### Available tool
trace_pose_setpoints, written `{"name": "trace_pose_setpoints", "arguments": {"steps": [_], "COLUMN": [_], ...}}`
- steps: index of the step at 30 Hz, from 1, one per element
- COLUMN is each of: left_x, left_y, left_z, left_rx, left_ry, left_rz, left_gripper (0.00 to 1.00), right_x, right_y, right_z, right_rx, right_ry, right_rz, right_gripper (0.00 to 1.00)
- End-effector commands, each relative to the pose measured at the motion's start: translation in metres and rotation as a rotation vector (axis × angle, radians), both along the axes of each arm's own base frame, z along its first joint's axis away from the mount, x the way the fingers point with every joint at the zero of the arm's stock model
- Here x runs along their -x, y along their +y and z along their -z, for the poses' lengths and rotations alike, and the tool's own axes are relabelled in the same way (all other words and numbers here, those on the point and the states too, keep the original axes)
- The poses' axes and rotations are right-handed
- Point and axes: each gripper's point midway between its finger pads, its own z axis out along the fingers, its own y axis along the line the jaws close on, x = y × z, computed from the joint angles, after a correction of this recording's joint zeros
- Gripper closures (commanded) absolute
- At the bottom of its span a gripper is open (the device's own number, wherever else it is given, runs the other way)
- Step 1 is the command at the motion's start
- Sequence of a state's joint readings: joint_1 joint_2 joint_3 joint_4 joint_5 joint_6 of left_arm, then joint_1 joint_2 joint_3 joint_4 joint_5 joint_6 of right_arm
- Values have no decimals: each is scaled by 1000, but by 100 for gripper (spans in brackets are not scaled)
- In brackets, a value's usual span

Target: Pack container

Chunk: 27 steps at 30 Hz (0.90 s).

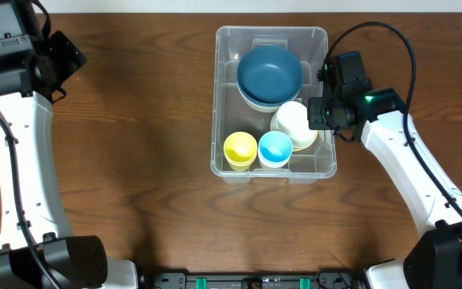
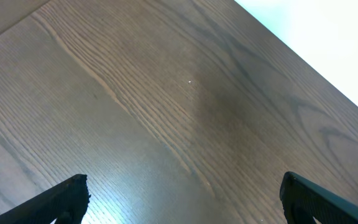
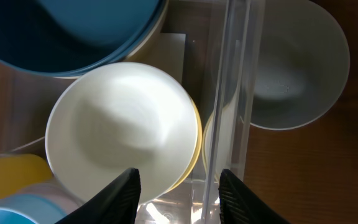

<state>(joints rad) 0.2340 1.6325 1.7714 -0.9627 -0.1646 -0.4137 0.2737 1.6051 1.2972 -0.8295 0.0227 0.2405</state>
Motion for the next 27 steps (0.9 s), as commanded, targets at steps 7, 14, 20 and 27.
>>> {"name": "trace_pose_setpoints", "arguments": {"steps": [7, 14, 20, 27], "left_x": [2, 2, 2, 2], "left_y": [3, 3, 3, 3], "left_z": [-4, -4, -4, -4], "left_rx": [-18, -18, -18, -18], "left_ry": [-1, -1, -1, -1], "left_rz": [0, 0, 0, 0], "left_gripper": [2, 2, 2, 2], "right_x": [-4, 1, -11, -21], "right_y": [9, 48, 80, 95], "right_z": [-53, -57, -53, -20], "right_rx": [-157, -224, -173, -130], "right_ry": [-120, -138, -206, -168], "right_rz": [-36, -220, -321, -339], "right_gripper": [61, 99, 99, 99]}}
